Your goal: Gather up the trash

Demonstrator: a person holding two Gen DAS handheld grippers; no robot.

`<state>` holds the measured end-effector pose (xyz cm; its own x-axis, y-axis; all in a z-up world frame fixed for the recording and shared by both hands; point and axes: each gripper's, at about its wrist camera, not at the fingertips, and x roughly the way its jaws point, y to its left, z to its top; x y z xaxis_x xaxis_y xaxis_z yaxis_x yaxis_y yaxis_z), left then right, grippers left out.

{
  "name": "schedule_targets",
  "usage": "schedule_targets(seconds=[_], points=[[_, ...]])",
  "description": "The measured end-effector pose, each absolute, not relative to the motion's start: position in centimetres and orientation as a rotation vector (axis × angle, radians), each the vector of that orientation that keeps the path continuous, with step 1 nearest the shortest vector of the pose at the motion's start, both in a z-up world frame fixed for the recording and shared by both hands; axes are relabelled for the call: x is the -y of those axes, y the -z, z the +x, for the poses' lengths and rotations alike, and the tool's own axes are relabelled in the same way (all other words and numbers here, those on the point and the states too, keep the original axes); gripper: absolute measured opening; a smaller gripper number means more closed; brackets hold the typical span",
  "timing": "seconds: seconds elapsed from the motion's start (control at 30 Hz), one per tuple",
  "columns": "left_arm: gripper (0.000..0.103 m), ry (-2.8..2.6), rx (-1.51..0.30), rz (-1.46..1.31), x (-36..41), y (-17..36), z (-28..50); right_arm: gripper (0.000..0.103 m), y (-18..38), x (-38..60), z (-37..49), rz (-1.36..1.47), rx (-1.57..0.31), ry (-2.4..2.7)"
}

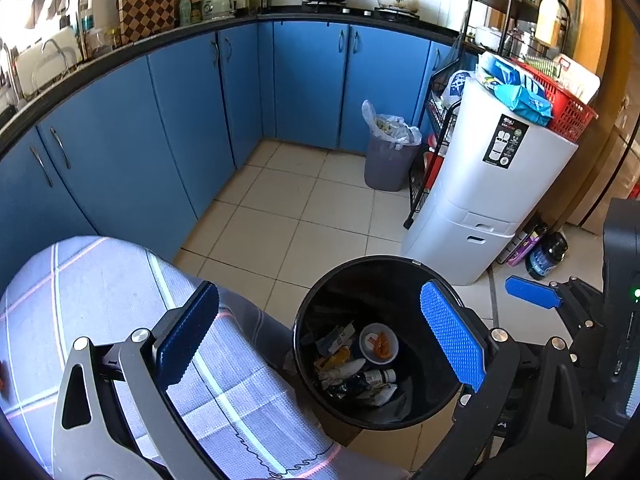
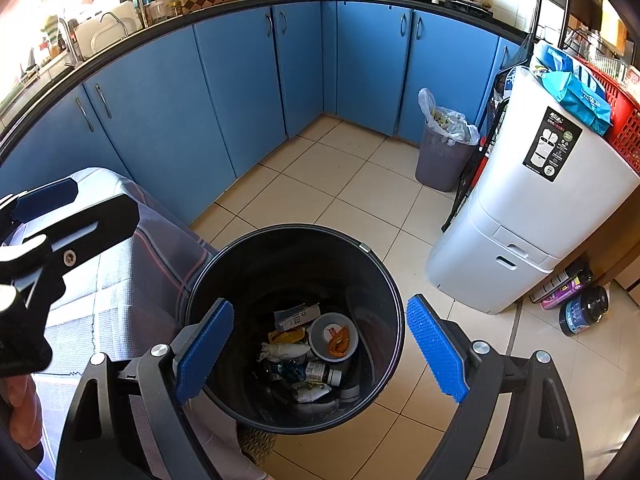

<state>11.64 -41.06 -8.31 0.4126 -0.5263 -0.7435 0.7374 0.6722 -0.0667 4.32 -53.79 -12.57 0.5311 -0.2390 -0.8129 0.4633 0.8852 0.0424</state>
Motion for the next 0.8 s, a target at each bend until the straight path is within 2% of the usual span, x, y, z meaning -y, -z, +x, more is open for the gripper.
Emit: schedule_targets(seconds=[0.23, 0.8], points=[[0.099, 0.817, -0.843, 0.275, 41.0, 8.5, 11.9, 0.086, 12.6, 53.7, 4.4, 0.264, -0.924, 0.425], [0.099, 0.821, -0.780, 0.336, 41.2, 7.9, 10.6, 0.086, 12.6, 53.3, 4.4, 0.262, -0.921, 0.418]])
